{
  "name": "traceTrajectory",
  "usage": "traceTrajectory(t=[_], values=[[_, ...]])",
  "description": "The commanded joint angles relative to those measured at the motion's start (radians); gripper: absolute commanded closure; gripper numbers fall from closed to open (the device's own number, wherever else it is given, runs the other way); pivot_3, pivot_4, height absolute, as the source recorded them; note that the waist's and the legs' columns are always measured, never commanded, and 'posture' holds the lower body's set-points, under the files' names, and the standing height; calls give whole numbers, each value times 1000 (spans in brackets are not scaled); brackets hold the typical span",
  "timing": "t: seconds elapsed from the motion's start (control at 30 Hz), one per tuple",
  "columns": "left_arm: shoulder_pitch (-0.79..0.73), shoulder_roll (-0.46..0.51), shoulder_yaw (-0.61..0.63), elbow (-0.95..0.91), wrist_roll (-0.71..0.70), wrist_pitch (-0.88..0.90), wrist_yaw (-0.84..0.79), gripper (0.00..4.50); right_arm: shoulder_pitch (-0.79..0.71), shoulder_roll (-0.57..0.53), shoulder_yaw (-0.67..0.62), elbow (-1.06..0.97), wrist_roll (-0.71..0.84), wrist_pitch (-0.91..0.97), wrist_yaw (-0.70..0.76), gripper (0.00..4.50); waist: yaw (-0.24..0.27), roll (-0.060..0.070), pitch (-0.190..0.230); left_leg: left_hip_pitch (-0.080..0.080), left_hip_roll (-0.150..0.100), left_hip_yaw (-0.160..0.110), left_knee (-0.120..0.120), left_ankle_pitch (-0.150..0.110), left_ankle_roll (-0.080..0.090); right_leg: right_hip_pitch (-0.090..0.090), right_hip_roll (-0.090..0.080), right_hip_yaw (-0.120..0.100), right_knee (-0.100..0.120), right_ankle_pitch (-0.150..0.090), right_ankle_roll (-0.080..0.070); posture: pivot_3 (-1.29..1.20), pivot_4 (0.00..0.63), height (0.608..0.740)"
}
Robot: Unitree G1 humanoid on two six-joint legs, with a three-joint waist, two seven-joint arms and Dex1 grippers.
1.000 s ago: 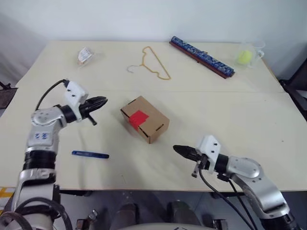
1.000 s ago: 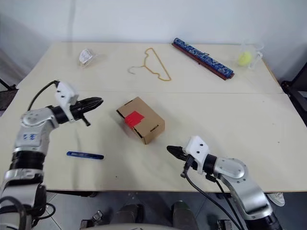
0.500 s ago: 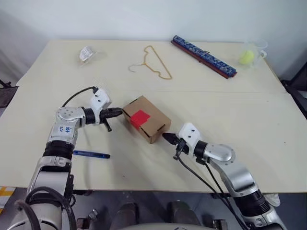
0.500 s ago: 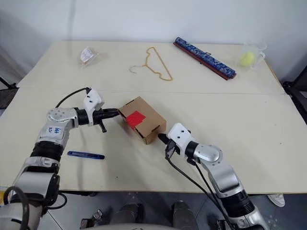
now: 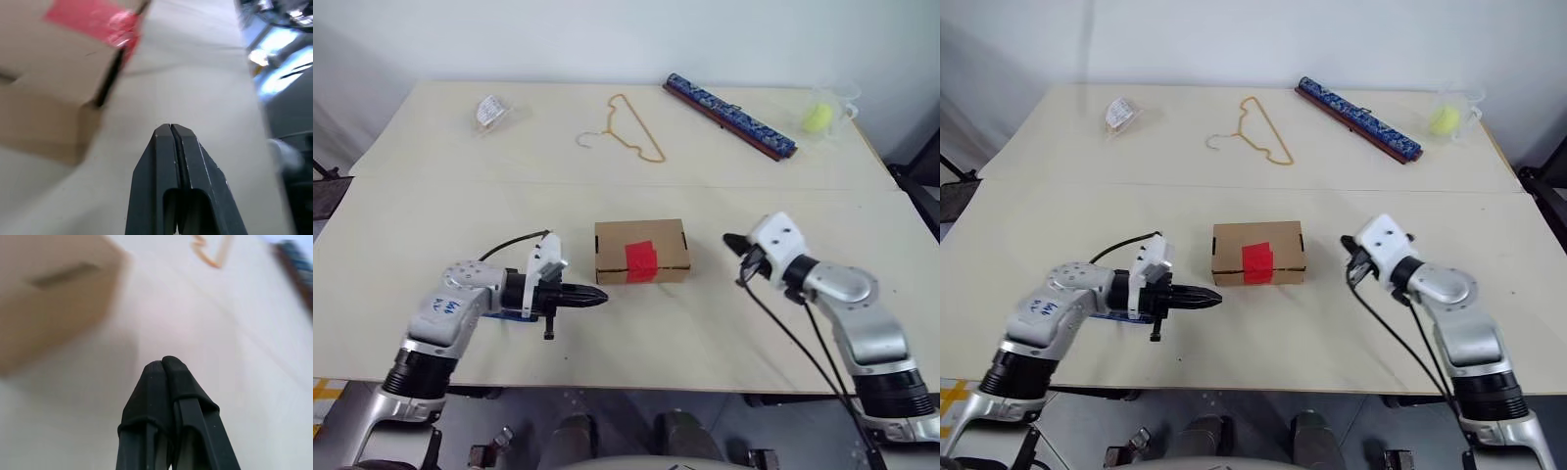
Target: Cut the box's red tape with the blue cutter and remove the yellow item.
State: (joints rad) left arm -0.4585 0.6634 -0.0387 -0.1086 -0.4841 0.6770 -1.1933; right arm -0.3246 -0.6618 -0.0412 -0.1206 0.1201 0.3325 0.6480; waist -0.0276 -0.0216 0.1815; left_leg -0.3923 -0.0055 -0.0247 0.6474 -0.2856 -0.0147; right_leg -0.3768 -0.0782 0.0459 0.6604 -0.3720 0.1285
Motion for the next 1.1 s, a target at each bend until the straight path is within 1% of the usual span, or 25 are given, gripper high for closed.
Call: traceTrajectory(t=[0.03, 0.1, 0.17, 0.2, 0.3, 0.33, 0.37, 0.43, 0.47, 0.53, 0.6, 0.63, 0.7, 0.77, 0.87, 0.97, 1.03, 1.1], values=[[-151, 0, 109, 40, -106, 48, 15, 4491, 61, -26, -5, -148, 136, 118, 114, 4500, 2, 0, 0, 0, 0, -1, 0, 0, 0, 0, 0, -1, 0, 0, 0, 0, 150, 740], [-256, -42, 104, 168, -46, -41, 60, 4491, 107, -40, 34, -247, 210, 221, 170, 4500, 10, 0, 0, -1, 0, -3, 1, 0, 0, 1, 0, -2, 0, 0, 0, 0, 150, 740], [-339, -86, 60, 317, 59, -171, 113, 4491, 125, -37, 75, -311, 246, 313, 171, 4500, 14, 0, 0, -1, -1, -3, 1, 0, 0, 2, 1, -4, -1, 0, 0, 0, 150, 740], [-391, -118, 27, 426, 131, -265, 156, 4491, 126, -28, 107, -332, 256, 358, 165, 4500, 15, 0, 0, 0, -2, -3, 2, 0, 0, 2, 1, -4, -1, 0, 0, 0, 150, 740], [-492, -177, -20, 652, 256, -456, 222, 4491, 122, -18, 166, -363, 265, 421, 154, 4500, 18, -1, 0, -1, -3, -1, 3, 1, 2, 2, 1, -3, -2, 1, 1, 0, 150, 740], [-535, -197, -44, 748, 312, -538, 270, 4491, 114, -1, 188, -361, 262, 435, 141, 4500, 18, -2, 1, -1, -4, -1, 3, 1, 2, 2, 1, -3, -2, 1, 2, 0, 150, 740], [-584, -223, -76, 865, 377, -609, 332, 4491, 90, 41, 220, -336, 239, 452, 97, 4500, 21, -5, 3, -1, -4, -1, 3, 1, 2, 1, 1, -3, -2, 1, 2, 0, 150, 740], [-650, -248, -167, 1061, 509, -725, 390, 4491, 36, 127, 263, -278, 196, 458, 17, 4500, 20, -9, 5, -2, -3, -1, 3, 1, 2, 0, 1, -4, -1, 1, 2, 0, 150, 740], [-667, -254, -186, 1118, 540, -760, 396, 4491, 23, 149, 271, -265, 183, 460, -1, 4500, 20, -9, 5, -3, -2, -1, 3, 1, 1, -1, 2, -4, -1, 1, 1, 0, 150, 740], [-680, -265, -158, 1158, 502, -729, 298, 4491, 3, 161, 271, -245, 149, 462, -37, 4500, 23, -9, 5, -5, -4, 0, 3, 3, -1, -6, 2, -5, 1, 1, 2, 0, 150, 740], [-669, -263, -135, 1135, 447, -664, 145, 4491, -21, 155, 257, -231, 120, 452, -69, 4500, 23, -9, 5, -16, -5, 1, 6, 4, -4, -17, 1, -5, 7, 2, 3, 0, 150, 740], [-664, -261, -129, 1123, 433, -635, 92, 4491, -28, 150, 251, -229, 116, 450, -74, 4500, 23, -9, 5, -20, -5, 2, 7, 4, -4, -20, 1, -6, 10, 2, 3, 0, 150, 740], [-628, -249, -129, 1036, 392, -521, -39, 4491, -43, 137, 225, -232, 119, 461, -77, 4500, 24, -9, 5, -23, -5, 1, 9, 4, -4, -23, 0, -8, 12, 2, 3, 0, 150, 740], [-573, -232, -139, 920, 365, -431, -119, 4491, -51, 106, 210, -233, 120, 460, -60, 4500, 24, -9, 5, -29, -6, 0, 13, 4, -3, -27, -1, -9, 13, 2, 3, 0, 150, 740], [-487, -217, -148, 731, 342, -314, -144, 4491, -59, 46, 179, -218, 134, 453, -15, 4500, 26, -8, 5, -30, -6, -1, 16, 4, -3, -27, -1, -9, 12, 2, 4, 0, 150, 740], [-422, -219, -147, 583, 325, -212, -121, 4491, -71, -11, 161, -188, 143, 431, 38, 4500, 26, -8, 5, -29, -7, -1, 16, 5, -2, -26, -2, -9, 12, 2, 4, 0, 150, 740], [-387, -224, -150, 505, 317, -170, -105, 4491, -79, -36, 154, -164, 141, 421, 62, 4500, 26, -8, 5, -29, -6, -1, 16, 6, -1, -26, -1, -9, 13, 2, 4, 0, 150, 740], [-339, -259, -159, 419, 303, -117, -60, 4491, -99, -71, 156, -114, 131, 389, 105, 4500, 25, -8, 5, -29, -6, -1, 16, 6, -1, -26, -1, -9, 14, 2, 4, 0, 150, 740]])
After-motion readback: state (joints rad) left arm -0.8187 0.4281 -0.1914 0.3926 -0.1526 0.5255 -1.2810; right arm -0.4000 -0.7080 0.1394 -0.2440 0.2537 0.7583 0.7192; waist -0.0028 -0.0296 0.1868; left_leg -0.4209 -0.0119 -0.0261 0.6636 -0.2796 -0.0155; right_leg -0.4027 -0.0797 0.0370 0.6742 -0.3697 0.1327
